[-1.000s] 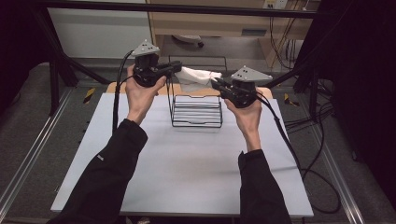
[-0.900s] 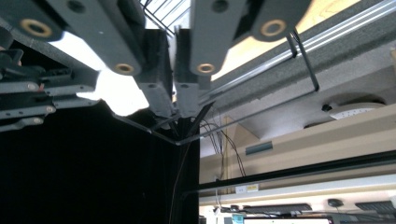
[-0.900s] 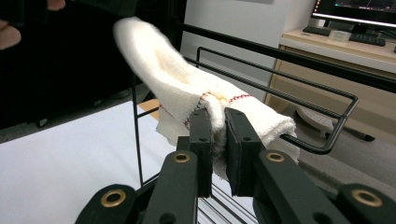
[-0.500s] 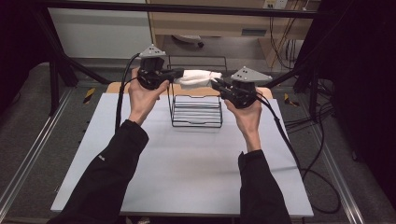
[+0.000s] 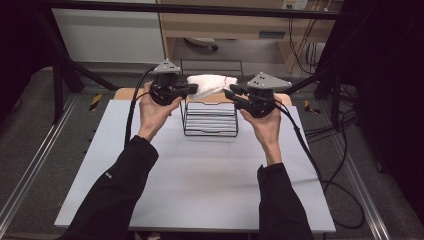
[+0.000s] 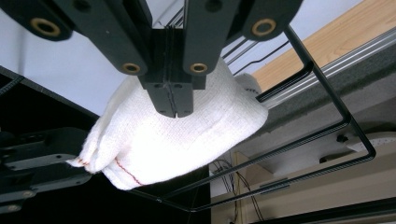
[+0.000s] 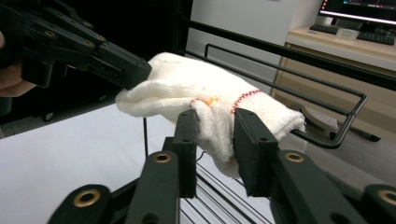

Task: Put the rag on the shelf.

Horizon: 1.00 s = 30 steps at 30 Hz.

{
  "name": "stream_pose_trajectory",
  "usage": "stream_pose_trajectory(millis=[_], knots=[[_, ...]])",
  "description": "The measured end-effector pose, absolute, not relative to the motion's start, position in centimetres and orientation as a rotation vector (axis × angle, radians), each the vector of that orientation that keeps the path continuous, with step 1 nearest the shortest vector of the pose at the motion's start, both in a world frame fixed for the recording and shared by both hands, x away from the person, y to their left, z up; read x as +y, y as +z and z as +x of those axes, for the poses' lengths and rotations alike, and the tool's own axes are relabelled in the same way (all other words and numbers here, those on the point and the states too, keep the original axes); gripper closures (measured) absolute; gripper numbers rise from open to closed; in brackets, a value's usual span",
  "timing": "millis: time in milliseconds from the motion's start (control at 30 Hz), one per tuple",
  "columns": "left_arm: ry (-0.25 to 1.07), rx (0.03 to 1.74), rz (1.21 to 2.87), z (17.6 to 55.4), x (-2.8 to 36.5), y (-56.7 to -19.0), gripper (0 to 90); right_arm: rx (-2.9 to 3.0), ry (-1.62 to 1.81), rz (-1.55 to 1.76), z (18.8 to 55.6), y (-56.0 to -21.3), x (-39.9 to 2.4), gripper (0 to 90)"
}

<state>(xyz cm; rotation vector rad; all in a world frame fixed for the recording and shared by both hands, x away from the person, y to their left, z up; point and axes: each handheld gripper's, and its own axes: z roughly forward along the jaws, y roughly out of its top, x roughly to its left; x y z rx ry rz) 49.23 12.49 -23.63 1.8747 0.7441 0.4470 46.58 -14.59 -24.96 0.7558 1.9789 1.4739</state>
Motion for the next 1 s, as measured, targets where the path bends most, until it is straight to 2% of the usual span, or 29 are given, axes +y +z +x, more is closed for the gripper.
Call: stream_pose_trajectory(millis=[100, 167, 300, 400, 667, 1000], knots=[[0.461, 0.742, 1.891, 49.2, 12.3, -23.9, 89.9, 1.968, 1.486, 0.752, 46.4, -24.2, -14.5, 63.8], [0.463, 0.739, 1.894, 49.3, 12.3, -24.2, 89.9, 1.963, 1.500, 0.747, 46.4, -23.6, -14.3, 65.8], [0.459, 0.744, 1.901, 49.4, 12.3, -24.9, 89.8, 2.021, 1.488, 0.800, 46.8, -23.7, -13.5, 82.2], [0.461, 0.737, 1.907, 49.3, 12.4, -25.3, 89.7, 2.061, 1.451, 0.857, 47.2, -24.9, -13.3, 89.6], [0.470, 0.764, 1.909, 49.8, 12.2, -26.1, 89.0, 2.047, 1.395, 0.972, 48.6, -27.4, -14.3, 90.0], [0.471, 0.782, 1.898, 50.4, 11.8, -26.6, 89.2, 2.014, 1.422, 0.971, 49.0, -27.9, -14.6, 88.8]])
